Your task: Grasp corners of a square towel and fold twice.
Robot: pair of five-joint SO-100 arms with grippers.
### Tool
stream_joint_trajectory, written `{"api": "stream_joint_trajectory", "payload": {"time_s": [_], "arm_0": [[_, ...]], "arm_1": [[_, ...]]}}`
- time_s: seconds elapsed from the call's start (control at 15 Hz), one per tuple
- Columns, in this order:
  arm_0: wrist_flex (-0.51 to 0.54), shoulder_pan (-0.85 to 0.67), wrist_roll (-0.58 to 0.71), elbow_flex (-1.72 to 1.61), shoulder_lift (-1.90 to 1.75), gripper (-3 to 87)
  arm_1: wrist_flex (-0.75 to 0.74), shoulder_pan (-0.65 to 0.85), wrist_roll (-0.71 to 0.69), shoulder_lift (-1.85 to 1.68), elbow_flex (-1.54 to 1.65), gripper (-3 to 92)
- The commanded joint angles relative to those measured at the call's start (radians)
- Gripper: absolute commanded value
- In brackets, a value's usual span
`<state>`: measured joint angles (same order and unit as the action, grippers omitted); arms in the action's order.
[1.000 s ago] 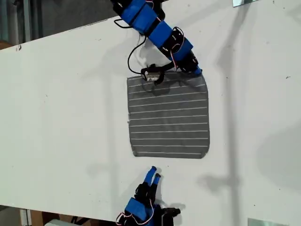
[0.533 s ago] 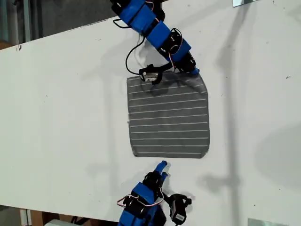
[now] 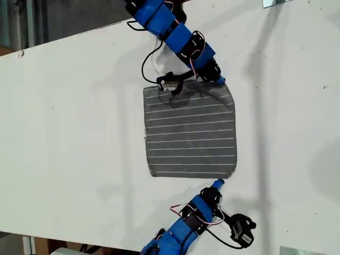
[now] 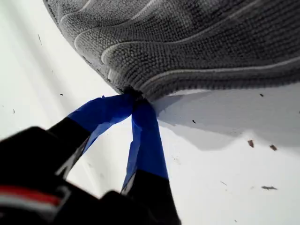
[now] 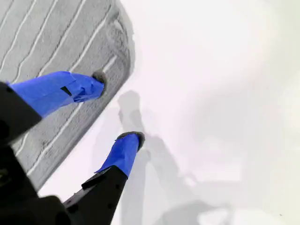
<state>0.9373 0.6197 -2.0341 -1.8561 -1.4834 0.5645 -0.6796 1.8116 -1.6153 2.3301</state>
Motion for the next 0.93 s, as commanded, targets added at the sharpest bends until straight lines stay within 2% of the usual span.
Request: {"api": "stream_joint_trajectory", "payload": {"time_s": [0.0, 0.2, 0.6, 0.73, 0.87], "arm_0": [[0.064, -0.014, 0.072, 0.319, 0.212, 21.7], [0.196, -0.034, 0.132, 0.65, 0.456, 22.1], [0.534, -0.081, 0.222, 0.916, 0.479, 22.5], [0.52, -0.077, 0.242, 0.92, 0.469, 22.4], [0.448, -0.072, 0.256, 0.923, 0.488, 22.4]], "arm_1": [[-0.009, -0.005, -0.012, 0.026, 0.003, -0.1], [-0.064, -0.015, -0.002, 0.086, -0.002, -0.1], [-0.14, 0.014, -0.029, 0.166, -0.023, -0.1], [-0.14, 0.021, -0.035, 0.164, -0.023, -0.1], [-0.14, 0.025, -0.041, 0.164, -0.023, -0.1]]}}
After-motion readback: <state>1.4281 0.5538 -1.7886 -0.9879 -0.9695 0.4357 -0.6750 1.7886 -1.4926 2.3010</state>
